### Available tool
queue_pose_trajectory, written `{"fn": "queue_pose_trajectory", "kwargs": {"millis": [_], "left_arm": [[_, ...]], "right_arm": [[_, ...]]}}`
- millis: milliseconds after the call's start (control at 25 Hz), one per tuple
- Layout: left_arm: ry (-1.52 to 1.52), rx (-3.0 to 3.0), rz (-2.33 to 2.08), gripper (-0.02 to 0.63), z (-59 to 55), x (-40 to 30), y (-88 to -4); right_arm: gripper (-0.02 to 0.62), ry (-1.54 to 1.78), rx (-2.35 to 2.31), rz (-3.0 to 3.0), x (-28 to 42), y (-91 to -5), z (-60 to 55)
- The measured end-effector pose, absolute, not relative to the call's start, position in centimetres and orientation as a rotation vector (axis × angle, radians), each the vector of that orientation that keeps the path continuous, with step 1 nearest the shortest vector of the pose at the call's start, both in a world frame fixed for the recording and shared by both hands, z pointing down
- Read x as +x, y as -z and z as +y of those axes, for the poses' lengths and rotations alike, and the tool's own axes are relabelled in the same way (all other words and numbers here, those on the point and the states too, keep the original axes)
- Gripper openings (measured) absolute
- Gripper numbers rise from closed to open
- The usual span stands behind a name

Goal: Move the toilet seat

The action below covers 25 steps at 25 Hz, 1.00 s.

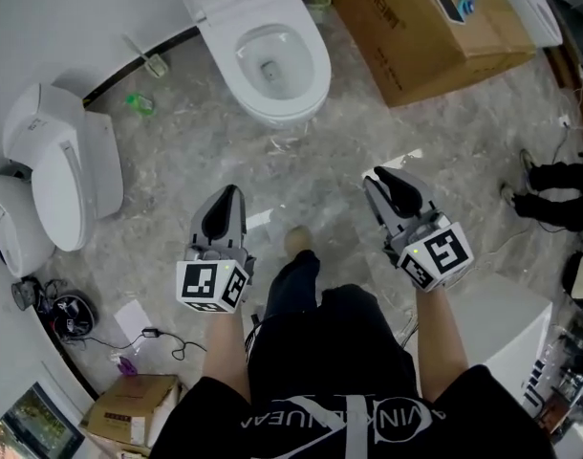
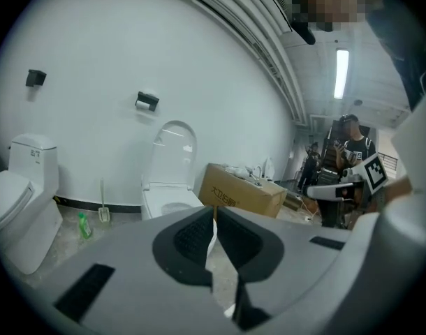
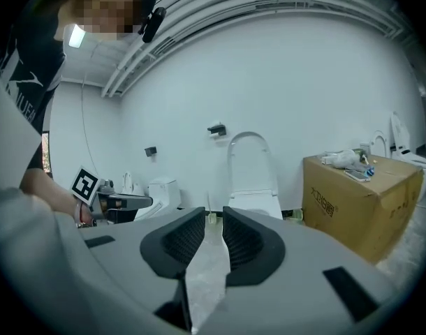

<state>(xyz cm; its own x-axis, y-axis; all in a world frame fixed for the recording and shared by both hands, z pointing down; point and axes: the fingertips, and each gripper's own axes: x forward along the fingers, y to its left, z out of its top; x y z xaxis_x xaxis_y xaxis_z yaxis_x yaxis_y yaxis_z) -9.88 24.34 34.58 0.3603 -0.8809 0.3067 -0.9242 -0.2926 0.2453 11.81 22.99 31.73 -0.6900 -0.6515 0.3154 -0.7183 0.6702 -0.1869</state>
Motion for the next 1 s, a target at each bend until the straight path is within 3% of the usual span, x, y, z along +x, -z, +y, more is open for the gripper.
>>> {"fn": "queue_pose_trajectory", "kwargs": {"millis": [720, 1000], "left_arm": [[-0.157, 2.186, -1.449, 0.015, 21.8, -10.0, -40.8], [-0.206, 2.137, -1.421, 0.064, 17.8, -10.5, -44.2]], "right_arm": [[0.108, -0.603, 1.089, -2.598, 9.0, -39.0, 19.6], [0.129, -0.694, 1.052, -2.542, 8.4, -43.9, 14.8]]}}
